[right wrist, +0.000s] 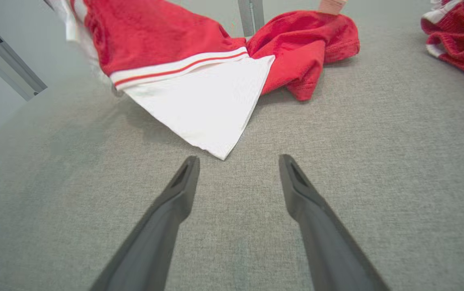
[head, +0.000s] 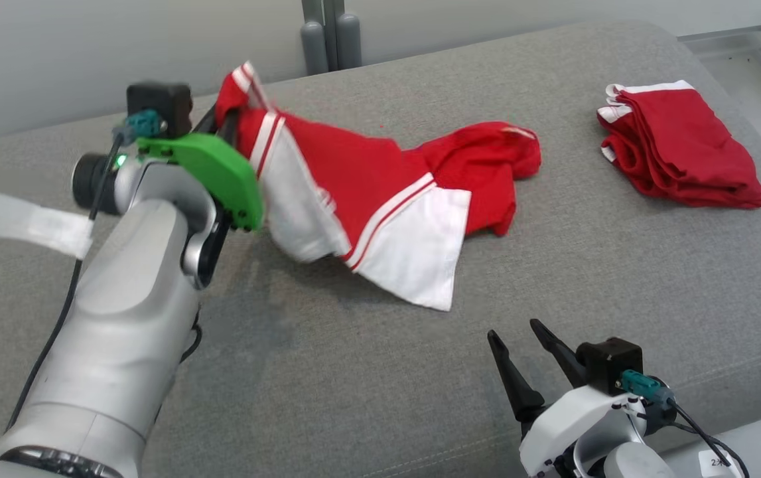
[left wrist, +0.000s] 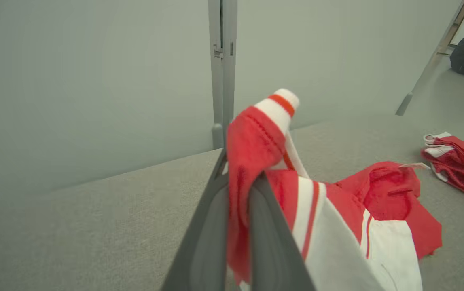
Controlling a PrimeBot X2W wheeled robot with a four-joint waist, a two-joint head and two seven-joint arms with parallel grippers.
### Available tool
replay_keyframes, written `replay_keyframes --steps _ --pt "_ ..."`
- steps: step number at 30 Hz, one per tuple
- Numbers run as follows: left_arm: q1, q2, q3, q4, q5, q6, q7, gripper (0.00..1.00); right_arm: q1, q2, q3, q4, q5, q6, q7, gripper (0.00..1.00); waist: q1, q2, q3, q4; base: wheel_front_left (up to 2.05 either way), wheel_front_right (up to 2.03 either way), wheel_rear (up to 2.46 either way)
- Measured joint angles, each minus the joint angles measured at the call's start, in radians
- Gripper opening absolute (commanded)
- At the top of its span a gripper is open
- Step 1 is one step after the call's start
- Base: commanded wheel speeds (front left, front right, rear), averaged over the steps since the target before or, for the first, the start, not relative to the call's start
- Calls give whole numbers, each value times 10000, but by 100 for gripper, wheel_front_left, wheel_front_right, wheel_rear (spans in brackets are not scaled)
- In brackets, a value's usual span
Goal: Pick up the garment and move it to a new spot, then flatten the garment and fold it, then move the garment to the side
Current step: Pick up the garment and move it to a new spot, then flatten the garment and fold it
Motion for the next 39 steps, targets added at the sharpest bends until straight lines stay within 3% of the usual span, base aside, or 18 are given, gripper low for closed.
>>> replay_keyframes --steps 7,8,18,25,39 --pt "756 347 -59 1417 23 84 -245 0 -114 0 102 54 -65 0 17 100 0 0 43 349 0 0 0" --pt "783 424 -59 1576 27 130 -357 98 -125 0 104 54 -67 0 35 100 0 0 41 370 0 0 0" --pt "897 393 144 2472 -178 234 -1444 100 -58 -2 -31 29 -176 0 198 100 0 0 -229 488 0 0 0" --pt "1205 -399 -1106 1906 433 -577 -1586 100 201 -2 -366 -50 -186 0 222 100 0 0 -554 711 0 0 0" --pt "2910 -715 -3359 732 686 -813 -616 100 278 0 -474 -334 -134 0 211 100 0 0 -515 461 0 0 0"
